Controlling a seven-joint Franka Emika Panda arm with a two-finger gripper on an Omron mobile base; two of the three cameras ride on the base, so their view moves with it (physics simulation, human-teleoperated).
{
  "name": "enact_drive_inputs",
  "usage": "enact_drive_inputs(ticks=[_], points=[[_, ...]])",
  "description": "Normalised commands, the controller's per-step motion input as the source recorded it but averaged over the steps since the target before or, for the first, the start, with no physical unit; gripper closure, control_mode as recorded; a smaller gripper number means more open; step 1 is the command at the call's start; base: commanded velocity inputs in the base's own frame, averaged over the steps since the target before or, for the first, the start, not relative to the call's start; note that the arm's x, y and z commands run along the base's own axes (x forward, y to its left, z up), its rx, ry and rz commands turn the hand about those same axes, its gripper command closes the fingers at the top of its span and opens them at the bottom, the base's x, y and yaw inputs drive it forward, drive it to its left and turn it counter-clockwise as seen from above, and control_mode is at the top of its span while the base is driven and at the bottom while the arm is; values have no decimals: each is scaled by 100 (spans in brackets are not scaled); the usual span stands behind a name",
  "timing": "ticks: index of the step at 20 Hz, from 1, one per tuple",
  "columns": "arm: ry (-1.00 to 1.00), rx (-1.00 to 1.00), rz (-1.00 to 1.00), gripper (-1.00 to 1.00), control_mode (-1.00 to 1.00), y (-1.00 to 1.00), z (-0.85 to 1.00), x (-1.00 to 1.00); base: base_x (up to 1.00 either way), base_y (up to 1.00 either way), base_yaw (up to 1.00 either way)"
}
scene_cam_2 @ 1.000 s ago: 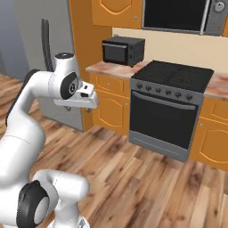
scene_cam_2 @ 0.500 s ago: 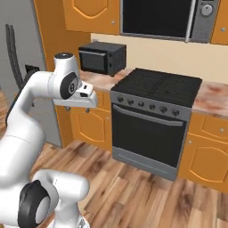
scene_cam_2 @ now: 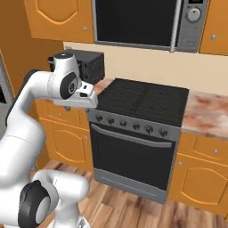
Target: Navigate to the microwave.
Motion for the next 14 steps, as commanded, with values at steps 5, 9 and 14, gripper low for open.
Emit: enact_drive_inputs(ticks=[5, 9, 14], points=[[0, 0, 0, -100, 100, 0, 0, 0, 94, 6, -19], [0, 0, 0, -100, 100, 0, 0, 0, 92, 4, -29], [0, 0, 0, -100, 100, 0, 0, 0, 76, 0, -30]])
